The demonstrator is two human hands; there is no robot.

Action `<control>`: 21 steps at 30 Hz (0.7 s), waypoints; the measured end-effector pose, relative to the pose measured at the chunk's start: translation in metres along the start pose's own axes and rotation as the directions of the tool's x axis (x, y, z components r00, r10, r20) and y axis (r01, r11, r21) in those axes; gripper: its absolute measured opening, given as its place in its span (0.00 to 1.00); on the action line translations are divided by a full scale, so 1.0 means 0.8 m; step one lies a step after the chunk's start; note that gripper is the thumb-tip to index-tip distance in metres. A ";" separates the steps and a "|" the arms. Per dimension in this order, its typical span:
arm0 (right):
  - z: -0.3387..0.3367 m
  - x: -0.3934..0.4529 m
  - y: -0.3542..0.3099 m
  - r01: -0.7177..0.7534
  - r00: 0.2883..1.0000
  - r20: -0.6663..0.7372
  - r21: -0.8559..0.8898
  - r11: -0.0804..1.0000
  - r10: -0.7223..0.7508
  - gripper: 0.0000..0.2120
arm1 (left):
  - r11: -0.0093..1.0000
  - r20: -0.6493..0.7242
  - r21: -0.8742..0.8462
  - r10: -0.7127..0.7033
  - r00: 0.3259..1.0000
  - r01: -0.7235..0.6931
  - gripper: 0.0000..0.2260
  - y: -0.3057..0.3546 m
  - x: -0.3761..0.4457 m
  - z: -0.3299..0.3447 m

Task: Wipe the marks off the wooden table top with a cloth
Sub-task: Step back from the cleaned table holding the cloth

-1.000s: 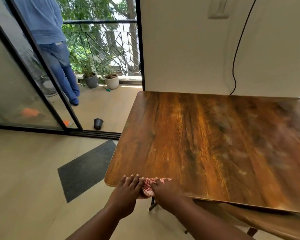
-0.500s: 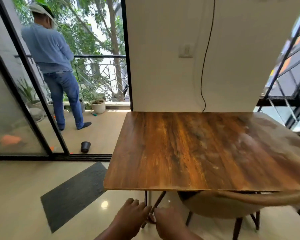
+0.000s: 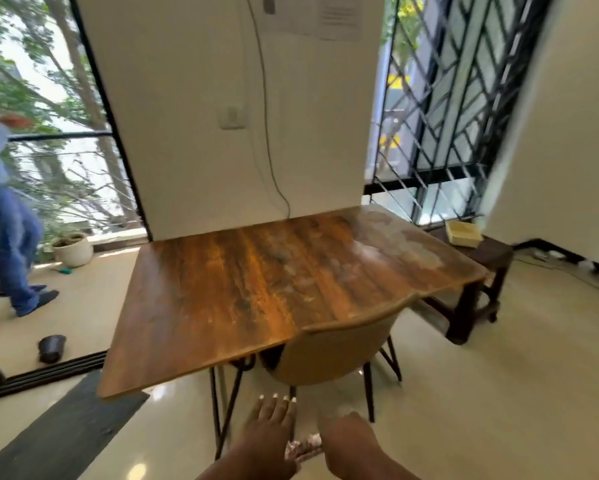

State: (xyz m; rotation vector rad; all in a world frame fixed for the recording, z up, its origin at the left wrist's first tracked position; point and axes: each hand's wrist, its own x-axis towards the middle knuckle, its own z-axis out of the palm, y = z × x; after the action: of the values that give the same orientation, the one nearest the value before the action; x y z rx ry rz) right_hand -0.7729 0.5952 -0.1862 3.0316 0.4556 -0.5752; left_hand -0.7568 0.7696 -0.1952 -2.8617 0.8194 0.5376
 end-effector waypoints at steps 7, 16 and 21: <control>0.052 -0.109 0.154 -0.096 0.984 -0.139 0.099 0.990 0.109 0.12 | 0.993 0.019 -0.021 0.112 0.993 -0.112 0.35 0.165 0.093 -0.009; 0.096 -0.228 0.349 -0.361 0.919 -0.123 0.122 0.925 0.375 0.12 | 0.961 0.007 0.094 0.259 0.966 -0.259 0.33 0.346 0.185 -0.051; 0.099 -0.261 0.404 -0.465 0.869 -0.110 0.155 0.872 0.483 0.12 | 0.944 0.011 0.132 0.303 0.953 -0.302 0.34 0.392 0.212 -0.065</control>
State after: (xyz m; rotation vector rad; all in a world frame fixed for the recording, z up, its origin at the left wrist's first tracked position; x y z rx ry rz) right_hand -0.8935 0.2211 -0.1950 3.1318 -0.3440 -0.3594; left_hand -0.7736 0.4097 -0.2139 -2.6344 1.2588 0.4795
